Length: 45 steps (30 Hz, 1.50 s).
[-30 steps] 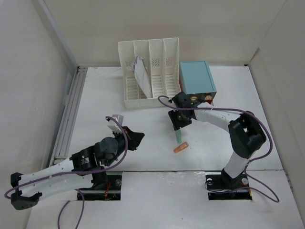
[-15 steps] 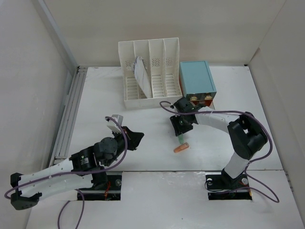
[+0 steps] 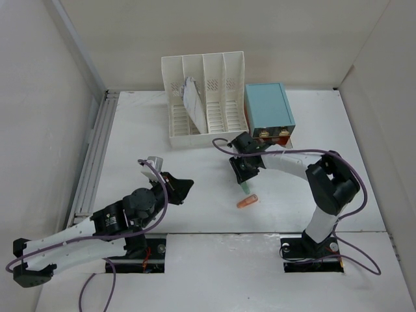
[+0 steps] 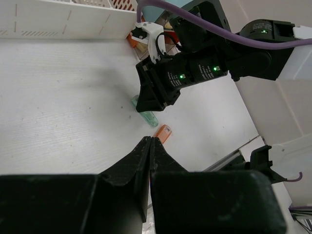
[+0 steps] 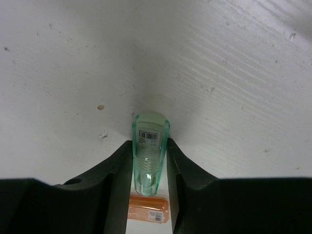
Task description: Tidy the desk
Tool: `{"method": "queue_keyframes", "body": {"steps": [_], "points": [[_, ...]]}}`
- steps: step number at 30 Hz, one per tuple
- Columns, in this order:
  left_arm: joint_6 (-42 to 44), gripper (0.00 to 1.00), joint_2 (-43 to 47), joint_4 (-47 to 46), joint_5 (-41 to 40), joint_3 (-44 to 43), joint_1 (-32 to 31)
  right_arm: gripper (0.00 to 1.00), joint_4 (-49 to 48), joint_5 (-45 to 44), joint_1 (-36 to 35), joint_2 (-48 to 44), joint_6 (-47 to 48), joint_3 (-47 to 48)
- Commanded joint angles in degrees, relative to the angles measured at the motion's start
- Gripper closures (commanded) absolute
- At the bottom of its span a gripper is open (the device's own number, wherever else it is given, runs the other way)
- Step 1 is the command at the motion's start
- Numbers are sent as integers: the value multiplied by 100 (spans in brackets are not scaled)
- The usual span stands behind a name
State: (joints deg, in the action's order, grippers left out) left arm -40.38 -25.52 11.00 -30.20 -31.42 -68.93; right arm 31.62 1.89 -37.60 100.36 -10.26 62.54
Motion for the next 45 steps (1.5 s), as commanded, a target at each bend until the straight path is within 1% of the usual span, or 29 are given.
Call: {"method": "queue_keyframes", "body": {"steps": [1, 2, 5, 11, 12, 17, 22, 25, 32, 37, 45], "points": [[101, 100, 73, -55, -13, -22, -7, 98, -94, -259, -54, -77, 243, 267], [101, 100, 73, -55, -13, -22, -7, 100, -94, -312, -54, -156, 357, 345], [101, 100, 73, -55, -13, -75, -7, 100, -146, -373, -54, -490, 525, 495], [101, 100, -32, -107, 40, -75, -7, 100, -252, -426, -54, -1298, 1323, 496], [101, 100, -32, -107, 40, -75, -7, 100, -252, -426, -54, -1299, 1325, 496], [101, 100, -199, -107, 101, -127, -7, 100, -419, -707, 332, -2000, 1579, 557], [101, 100, -261, -107, 102, -233, -7, 100, -884, -1269, 771, -2459, 1957, 487], [101, 100, -313, -160, 102, -233, -7, 100, -1060, -1480, 1061, -2512, 2125, 355], [101, 100, -366, -213, 154, -295, -7, 100, -1693, -1595, 1554, -2451, 2371, -40], [101, 100, -366, -213, 207, -295, -7, 100, -2115, -2008, 1677, -2389, 2616, -250], [101, 100, -419, -213, 207, -295, -7, 100, -2449, -2070, 1862, -2064, 2775, -427]]}}
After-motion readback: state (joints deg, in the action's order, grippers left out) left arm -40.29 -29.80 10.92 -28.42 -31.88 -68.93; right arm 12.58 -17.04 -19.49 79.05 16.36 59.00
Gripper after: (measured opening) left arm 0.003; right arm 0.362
